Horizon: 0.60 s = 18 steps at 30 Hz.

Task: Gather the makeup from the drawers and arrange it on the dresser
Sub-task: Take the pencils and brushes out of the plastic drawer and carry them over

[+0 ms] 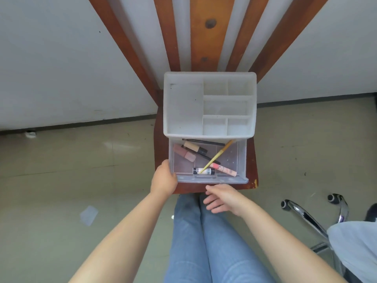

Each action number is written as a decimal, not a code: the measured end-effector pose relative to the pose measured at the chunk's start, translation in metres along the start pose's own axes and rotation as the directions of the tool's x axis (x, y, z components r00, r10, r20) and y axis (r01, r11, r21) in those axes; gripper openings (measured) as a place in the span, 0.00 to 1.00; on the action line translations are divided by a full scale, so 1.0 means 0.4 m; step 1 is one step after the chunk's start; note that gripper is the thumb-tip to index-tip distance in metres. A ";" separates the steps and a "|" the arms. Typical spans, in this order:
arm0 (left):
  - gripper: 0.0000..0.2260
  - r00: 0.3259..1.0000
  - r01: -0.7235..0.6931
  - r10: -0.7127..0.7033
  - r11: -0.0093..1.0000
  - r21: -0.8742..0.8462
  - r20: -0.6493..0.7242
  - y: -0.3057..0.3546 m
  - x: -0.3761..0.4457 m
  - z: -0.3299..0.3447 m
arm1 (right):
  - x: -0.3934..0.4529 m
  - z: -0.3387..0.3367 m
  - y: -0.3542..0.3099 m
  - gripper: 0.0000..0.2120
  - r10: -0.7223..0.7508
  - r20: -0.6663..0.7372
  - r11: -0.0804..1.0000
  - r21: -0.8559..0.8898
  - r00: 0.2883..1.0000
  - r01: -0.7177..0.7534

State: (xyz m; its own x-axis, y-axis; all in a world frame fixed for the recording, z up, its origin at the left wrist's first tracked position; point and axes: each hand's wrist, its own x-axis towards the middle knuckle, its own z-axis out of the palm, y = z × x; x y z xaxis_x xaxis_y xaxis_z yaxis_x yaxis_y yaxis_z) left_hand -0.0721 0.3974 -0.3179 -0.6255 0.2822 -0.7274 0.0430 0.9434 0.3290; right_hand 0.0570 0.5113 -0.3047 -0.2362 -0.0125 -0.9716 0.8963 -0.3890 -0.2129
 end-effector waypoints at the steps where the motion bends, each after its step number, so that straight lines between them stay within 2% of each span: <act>1: 0.12 1.000 0.002 -0.002 1.000 -0.005 -0.019 -0.002 0.003 0.001 | -0.005 -0.006 -0.007 0.09 -0.094 -0.055 0.981 -0.175 0.994 0.083; 2: 0.12 0.999 0.004 -0.004 1.000 -0.007 -0.036 -0.004 0.008 0.002 | -0.003 -0.015 -0.015 0.08 -0.239 -0.133 0.922 -0.343 0.962 0.181; 3: 0.12 0.999 0.003 -0.004 1.000 -0.004 -0.049 -0.006 0.011 0.002 | 0.002 -0.027 -0.026 0.11 -0.412 -0.190 0.815 -0.513 0.891 0.268; 5: 0.12 0.998 -0.006 0.006 1.000 0.010 -0.062 -0.009 0.018 0.003 | 0.012 -0.051 -0.062 0.18 -0.660 -0.149 0.524 -0.793 0.736 0.310; 6: 0.12 0.998 -0.009 0.009 1.000 0.011 -0.065 -0.011 0.020 0.004 | 0.021 -0.063 -0.077 0.22 -0.703 -0.094 0.378 -0.889 0.705 0.259; 8: 0.12 0.997 -0.013 0.013 1.000 -0.002 -0.074 -0.016 0.021 0.004 | 0.048 -0.081 -0.100 0.30 -0.685 -0.030 0.135 -0.987 0.728 0.086; 9: 0.12 0.997 -0.016 0.016 1.000 -0.005 -0.076 -0.017 0.020 0.005 | 0.058 -0.086 -0.107 0.34 -0.659 -0.019 0.052 -0.998 0.752 0.021; 13: 0.12 0.997 -0.012 0.011 1.000 -0.023 -0.077 -0.017 0.016 0.007 | 0.085 -0.104 -0.115 0.38 -0.582 0.050 -0.094 -0.996 0.812 -0.006; 15: 0.12 0.998 -0.014 0.012 0.999 -0.033 -0.067 -0.021 0.017 0.009 | 0.094 -0.115 -0.111 0.39 -0.576 0.062 -0.106 -0.994 0.815 0.000; 18: 0.12 0.998 -0.021 0.018 0.999 -0.048 -0.066 -0.031 0.014 0.013 | 0.103 -0.110 -0.109 0.36 -0.619 0.040 -0.076 -0.997 0.784 -0.009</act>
State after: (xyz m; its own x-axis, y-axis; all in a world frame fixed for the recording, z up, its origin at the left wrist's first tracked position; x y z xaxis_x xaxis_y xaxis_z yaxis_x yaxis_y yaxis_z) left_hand -0.0723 0.3881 -0.3291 -0.6746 0.2872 -0.6800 0.0186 0.9275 0.3732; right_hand 0.0244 0.5682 -0.3400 -0.7556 0.1940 -0.6257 0.3084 0.9480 -0.0784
